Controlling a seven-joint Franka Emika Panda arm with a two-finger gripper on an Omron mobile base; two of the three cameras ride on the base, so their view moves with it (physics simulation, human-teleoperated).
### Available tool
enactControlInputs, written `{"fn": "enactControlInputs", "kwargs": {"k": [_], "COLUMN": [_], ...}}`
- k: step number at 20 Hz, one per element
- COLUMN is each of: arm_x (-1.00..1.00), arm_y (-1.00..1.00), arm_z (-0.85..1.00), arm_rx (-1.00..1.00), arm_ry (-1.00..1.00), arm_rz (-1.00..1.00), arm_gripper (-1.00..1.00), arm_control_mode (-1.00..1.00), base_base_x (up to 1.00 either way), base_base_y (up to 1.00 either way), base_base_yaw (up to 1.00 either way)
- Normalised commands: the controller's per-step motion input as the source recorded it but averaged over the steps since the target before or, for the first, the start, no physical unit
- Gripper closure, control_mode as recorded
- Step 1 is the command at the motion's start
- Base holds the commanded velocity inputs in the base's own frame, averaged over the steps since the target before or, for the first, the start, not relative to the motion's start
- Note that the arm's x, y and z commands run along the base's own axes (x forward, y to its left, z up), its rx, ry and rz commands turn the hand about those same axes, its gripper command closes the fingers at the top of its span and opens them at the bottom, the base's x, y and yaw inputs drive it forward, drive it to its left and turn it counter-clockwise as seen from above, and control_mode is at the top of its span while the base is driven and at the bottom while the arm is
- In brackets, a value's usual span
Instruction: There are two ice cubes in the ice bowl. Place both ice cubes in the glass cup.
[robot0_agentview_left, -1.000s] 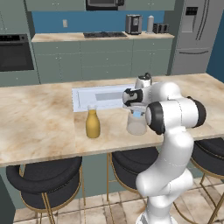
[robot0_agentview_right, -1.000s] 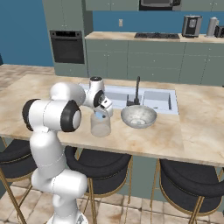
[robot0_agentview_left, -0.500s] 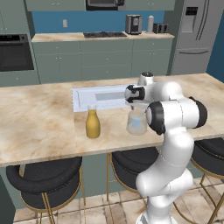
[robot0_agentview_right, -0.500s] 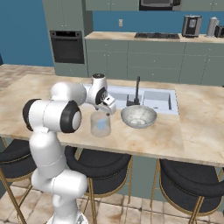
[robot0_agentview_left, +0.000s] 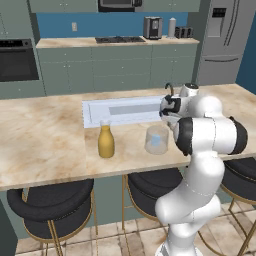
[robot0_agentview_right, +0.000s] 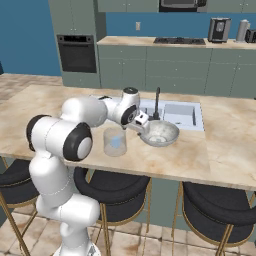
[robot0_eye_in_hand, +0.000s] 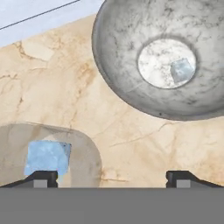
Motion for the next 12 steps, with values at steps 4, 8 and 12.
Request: {"fn": "enactControlInputs", "kwargs": {"k": [4, 8, 12], "arm_x": [-0.08, 0.02, 0.15], "arm_y": [-0.94, -0.85, -0.53], "arm_z": [0.00, 0.03, 0.02], "arm_rx": [0.00, 0.00, 0.00], "arm_ry": [0.00, 0.00, 0.05], "arm_rz": [0.15, 0.17, 0.17], "arm_gripper": [-1.00, -1.00, -1.00], "arm_control_mode": [-1.00, -1.00, -1.00], "base_base_x": [0.00, 0.00, 0.00], "base_base_y": [0.00, 0.00, 0.00], "base_base_yaw": [0.00, 0.00, 0.00]}}
